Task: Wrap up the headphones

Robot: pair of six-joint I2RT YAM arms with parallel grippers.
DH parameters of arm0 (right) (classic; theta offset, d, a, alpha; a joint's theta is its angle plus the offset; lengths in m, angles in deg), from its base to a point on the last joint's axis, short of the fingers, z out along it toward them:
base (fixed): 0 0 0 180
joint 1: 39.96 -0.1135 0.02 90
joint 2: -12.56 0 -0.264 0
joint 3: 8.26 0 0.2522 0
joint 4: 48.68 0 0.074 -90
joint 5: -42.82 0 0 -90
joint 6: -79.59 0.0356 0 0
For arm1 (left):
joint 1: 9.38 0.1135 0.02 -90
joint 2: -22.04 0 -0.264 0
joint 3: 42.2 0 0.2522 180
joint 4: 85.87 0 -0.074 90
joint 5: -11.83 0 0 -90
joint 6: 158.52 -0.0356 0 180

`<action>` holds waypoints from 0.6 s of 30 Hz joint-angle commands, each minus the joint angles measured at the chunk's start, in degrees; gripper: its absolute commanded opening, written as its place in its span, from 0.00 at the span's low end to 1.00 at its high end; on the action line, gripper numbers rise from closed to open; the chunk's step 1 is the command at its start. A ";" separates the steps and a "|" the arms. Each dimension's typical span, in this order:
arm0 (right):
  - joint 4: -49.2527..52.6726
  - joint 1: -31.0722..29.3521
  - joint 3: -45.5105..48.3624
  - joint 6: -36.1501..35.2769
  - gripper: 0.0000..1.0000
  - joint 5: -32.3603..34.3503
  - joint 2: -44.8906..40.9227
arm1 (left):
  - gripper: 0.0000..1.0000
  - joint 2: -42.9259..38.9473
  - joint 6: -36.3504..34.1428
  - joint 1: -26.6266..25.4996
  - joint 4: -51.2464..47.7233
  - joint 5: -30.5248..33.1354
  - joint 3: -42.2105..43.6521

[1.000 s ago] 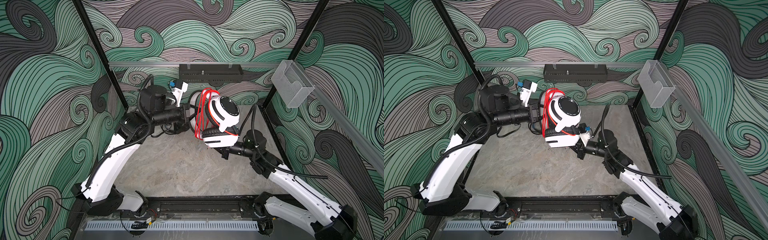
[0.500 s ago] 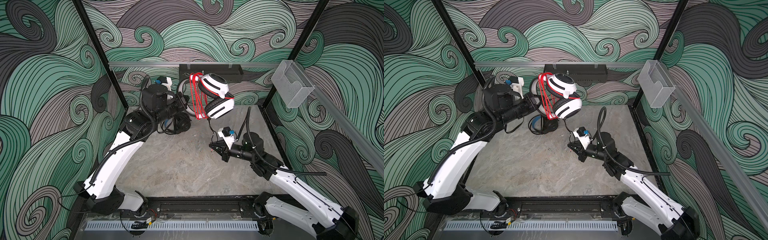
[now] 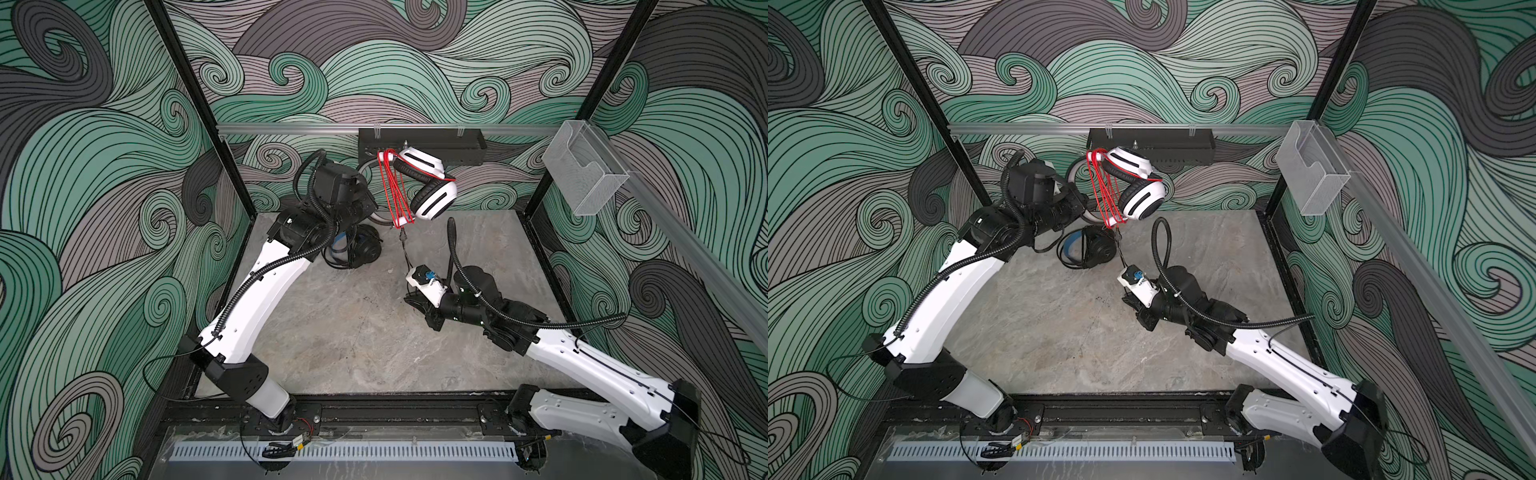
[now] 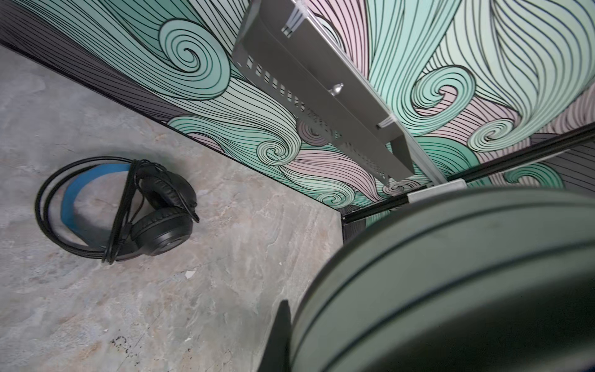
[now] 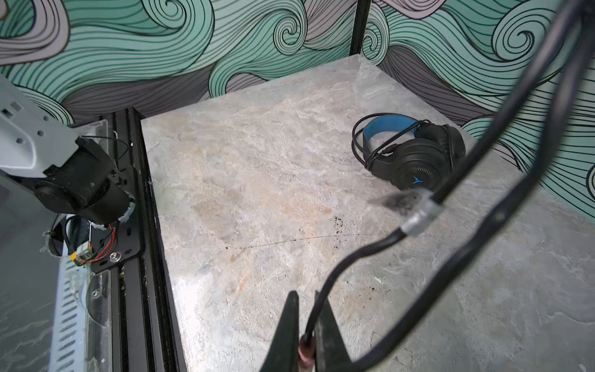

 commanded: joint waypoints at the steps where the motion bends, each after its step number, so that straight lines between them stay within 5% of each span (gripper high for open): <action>1: 10.19 -2.90 -2.30 -3.22 0.00 2.48 0.42 | 0.00 -0.20 -3.24 1.06 6.42 9.06 -3.71; 14: 25.09 -6.79 -20.82 -9.57 0.00 4.58 3.90 | 0.00 2.74 -28.74 -5.03 -1.65 26.03 6.46; 18: 28.86 -6.71 -25.90 -11.00 0.00 6.19 6.37 | 0.00 2.90 -34.27 -7.28 -5.10 26.56 9.25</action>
